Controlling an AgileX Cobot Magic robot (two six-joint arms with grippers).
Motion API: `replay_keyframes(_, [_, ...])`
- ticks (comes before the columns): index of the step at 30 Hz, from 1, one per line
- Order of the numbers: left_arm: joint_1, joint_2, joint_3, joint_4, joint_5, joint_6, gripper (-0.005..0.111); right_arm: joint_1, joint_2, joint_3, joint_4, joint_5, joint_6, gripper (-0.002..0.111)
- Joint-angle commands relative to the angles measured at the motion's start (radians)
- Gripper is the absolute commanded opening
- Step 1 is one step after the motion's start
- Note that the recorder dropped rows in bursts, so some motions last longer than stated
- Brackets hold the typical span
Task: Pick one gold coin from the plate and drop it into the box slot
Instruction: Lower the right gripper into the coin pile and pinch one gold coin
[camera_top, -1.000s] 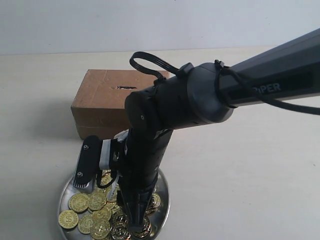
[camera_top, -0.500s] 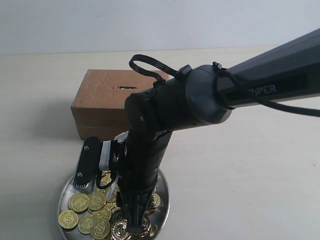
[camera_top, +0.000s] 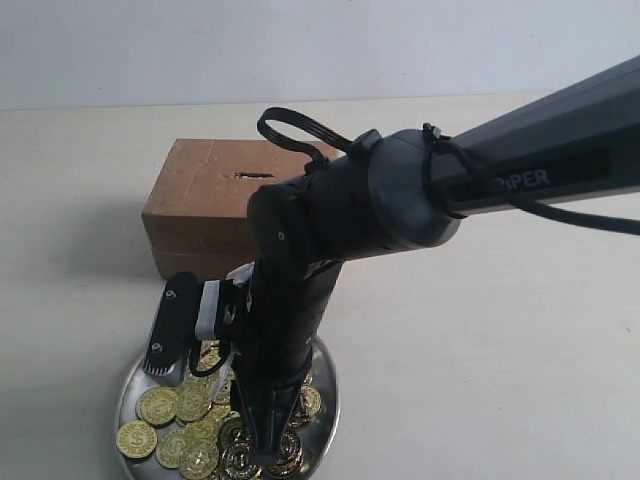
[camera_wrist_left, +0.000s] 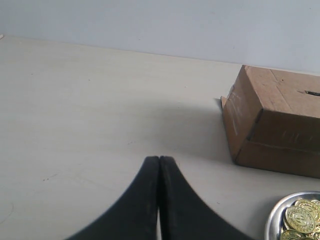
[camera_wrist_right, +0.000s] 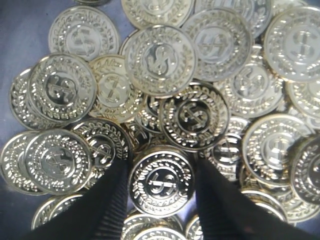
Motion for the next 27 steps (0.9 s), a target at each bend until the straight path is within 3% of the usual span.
replay_keyframes(1, [-0.005, -0.005, 0.003, 0.003, -0.005, 0.0, 0.0, 0.002, 0.005, -0.002, 0.002, -0.003, 0.004, 0.035])
replay_keyframes(27, [-0.005, -0.005, 0.003, 0.003, -0.005, 0.0, 0.0, 0.002, -0.047, -0.003, -0.016, 0.023, 0.011, 0.035])
